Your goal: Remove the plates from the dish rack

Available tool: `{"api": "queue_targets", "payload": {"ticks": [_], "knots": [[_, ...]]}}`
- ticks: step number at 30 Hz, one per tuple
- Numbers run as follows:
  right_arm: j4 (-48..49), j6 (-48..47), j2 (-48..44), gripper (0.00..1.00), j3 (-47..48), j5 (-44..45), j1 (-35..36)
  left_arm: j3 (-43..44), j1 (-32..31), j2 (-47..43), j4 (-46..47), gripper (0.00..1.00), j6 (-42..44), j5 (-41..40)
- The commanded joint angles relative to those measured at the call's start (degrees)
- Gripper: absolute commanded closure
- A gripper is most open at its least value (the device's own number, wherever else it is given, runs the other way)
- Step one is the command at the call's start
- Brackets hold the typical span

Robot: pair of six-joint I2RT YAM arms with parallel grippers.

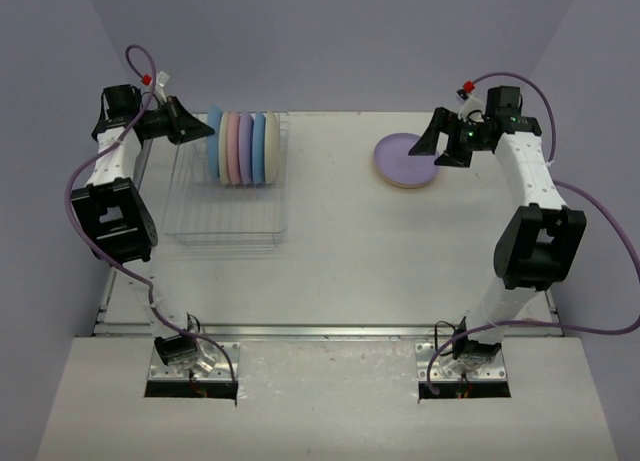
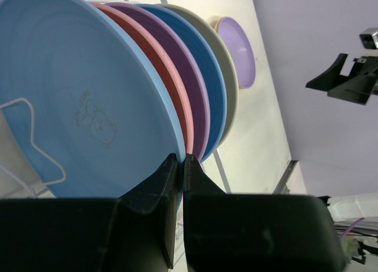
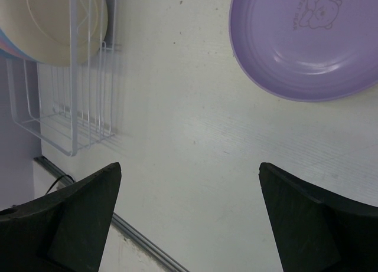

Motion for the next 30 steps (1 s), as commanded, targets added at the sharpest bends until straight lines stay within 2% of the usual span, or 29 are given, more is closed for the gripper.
{"api": "queue_targets", "payload": {"ticks": [1,5,7,16,19,22,24,27,28,30], "knots": [[0.37,-0.34,-2.92,0.01,1.09,-1.21,0.5,2.46,2.07,-5.03,8.73,1.0,-8.55,7.34],[0.13,-0.34,-3.29,0.01,1.57,-1.13,0.56,4.21,2.73,-6.16,10.29,1.0,-11.43,8.88],[-0.42,-0.28,-3.46,0.01,2.09,-1.16,0.58,6.28,2.73,-7.57,9.19,1.0,-10.09,8.21],[-1.61,0.15,-4.59,0.01,3.96,-1.39,1.2,17.05,2.5,-11.15,-3.28,1.0,1.72,3.22],[-2.01,0.49,-4.99,0.01,4.77,-1.55,1.32,17.92,1.04,-13.2,-6.95,1.0,7.21,-0.09],[-2.45,0.8,-5.75,0.01,5.67,-1.72,1.55,18.91,-5.4,-15.99,-15.39,1.0,19.31,-8.28],[-2.72,0.97,-6.02,0.01,6.37,-1.63,1.64,16.79,-9.59,-18.04,-17.66,1.0,25.22,-15.01],[-3.32,0.98,-6.54,0.01,7.01,-1.26,1.64,11.17,-19.98,-23.09,-18.01,1.0,31.14,-24.15],[-3.4,0.96,-6.57,0.01,7.2,-1.07,1.64,10.64,-21.02,-24.46,-17.98,1.0,33.1,-27.62],[-4.38,0.79,-7.03,0.01,7.83,-0.49,1.64,3.75,-34.43,-27.94,-17.32,1.0,38.62,-38.63]]}}
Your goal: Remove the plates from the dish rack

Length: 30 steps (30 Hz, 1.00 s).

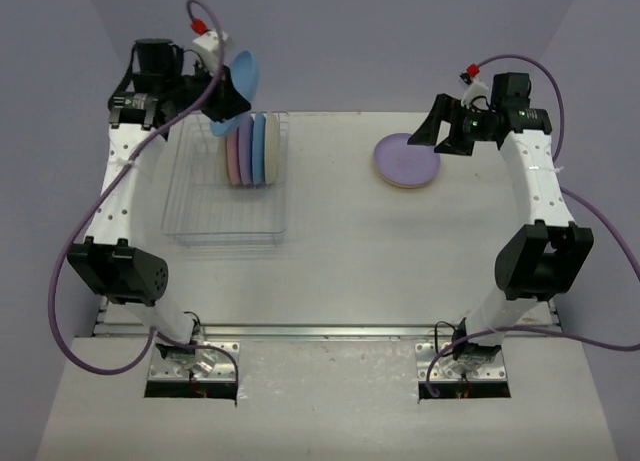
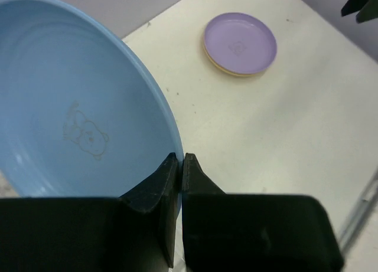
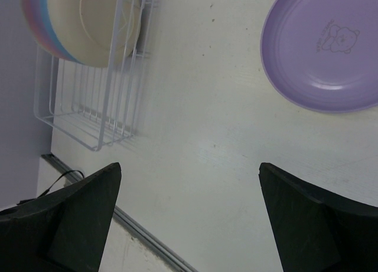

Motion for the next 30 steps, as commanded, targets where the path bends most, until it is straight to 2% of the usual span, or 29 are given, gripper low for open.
{"api": "queue_targets", "payload": {"ticks": [1,3,6,7,9,13,20,30], "knots": [[-1.34,0.07,-2.79,0.01,3.33,0.32,0.32,-10.0,-20.63,-9.6,0.3,1.0,16.93,-23.28],[-2.11,-0.25,-3.16,0.01,3.66,1.71,0.41,-14.38,-29.25,-12.48,1.92,1.0,22.1,-32.89],[-3.28,-1.51,-4.07,0.01,3.58,3.65,0.58,-21.7,-38.99,-14.53,2.51,1.0,29.11,-45.44],[-3.37,-1.53,-4.09,0.01,3.58,4.26,0.59,-23.89,-41.47,-15.06,2.52,1.0,29.2,-45.62],[-3.95,-3.25,-4.66,0.01,2.72,5.58,1.3,-32.37,-49.52,-16.58,4.46,1.0,33.94,-53.43],[-4.95,-6.53,-5.02,0.03,0.61,9.67,4.22,-42.39,-59.71,-17.88,8.72,1.0,41.93,-64.46],[-4.42,-12.93,-7.42,0.11,-7.23,14.18,12.13,-45.34,-65.68,-16.71,12.19,1.0,45.04,-68.05],[-0.65,-17.7,-11.09,0.36,-13.24,16.86,19.48,-46.66,-70.09,-16.57,12.78,1.0,45.53,-68.85]]}}
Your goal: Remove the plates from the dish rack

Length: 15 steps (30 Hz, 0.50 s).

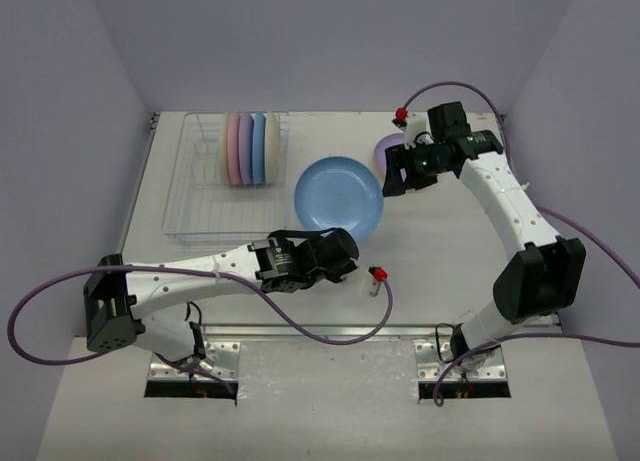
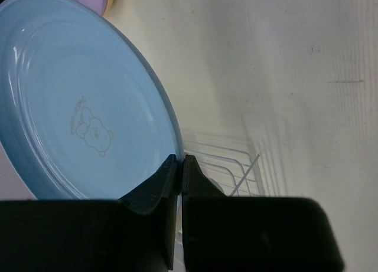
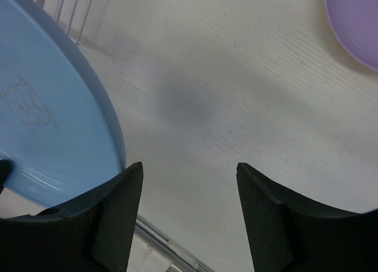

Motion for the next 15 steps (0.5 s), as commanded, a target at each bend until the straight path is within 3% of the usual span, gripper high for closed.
{"api": "queue_targets", "payload": {"ticks": [1,5,9,15], "knots": [[3.91,-3.85,-3.88,0.38,-0.64,1.65,2.38,0.25,-1.28,-1.17,3.84,1.0,1.52,-2.54],[4.09,-3.57,-3.55,0.48,0.64,0.38,3.46,0.48,-1.75,-0.97,3.83,1.0,1.53,-2.57],[3.4,-2.97,-2.5,0.5,2.03,-0.62,3.63,0.65,-1.92,-0.44,3.23,1.0,0.93,-2.57],[4.02,-2.45,-3.53,0.5,3.59,4.6,3.46,-0.04,-1.93,-0.44,1.76,1.0,-0.72,-1.7]]}}
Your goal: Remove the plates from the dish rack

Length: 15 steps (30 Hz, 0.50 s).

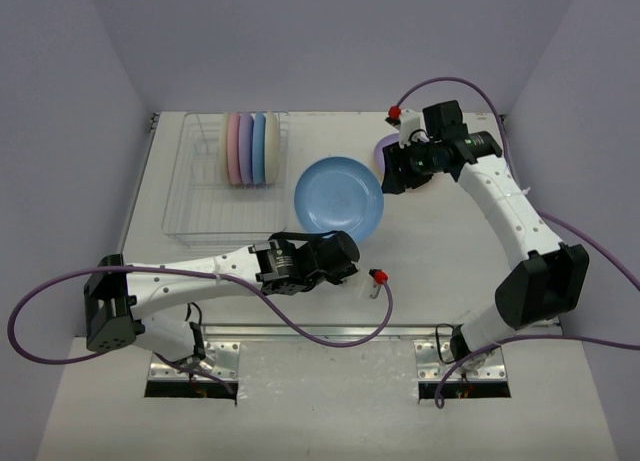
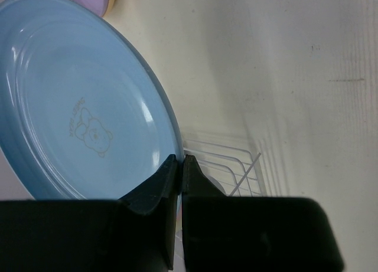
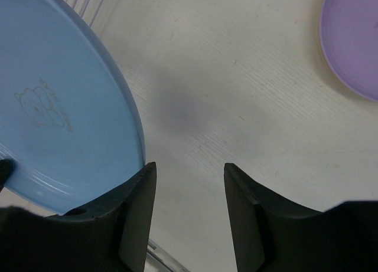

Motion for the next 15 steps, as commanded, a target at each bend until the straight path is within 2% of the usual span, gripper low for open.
{"api": "queue_targets", "payload": {"ticks": [1,9,13,15], "knots": [[2.25,1.19,-1.6,0.5,3.84,3.34,0.3,-0.1,-0.7,-0.46,1.33,1.0,-1.19,-0.28],[0.11,1.37,-2.41,0.49,5.78,-4.04,-1.46,-1.35,-0.7,-1.33,0.15,1.0,-2.81,0.55],[-2.61,1.37,0.7,0.5,6.95,-11.71,-1.37,-0.39,-0.7,-0.82,0.32,1.0,-2.39,0.8],[-2.76,1.82,1.49,0.5,7.04,-12.9,-1.28,-0.05,-0.7,-0.72,0.5,1.0,-2.3,0.89]]}}
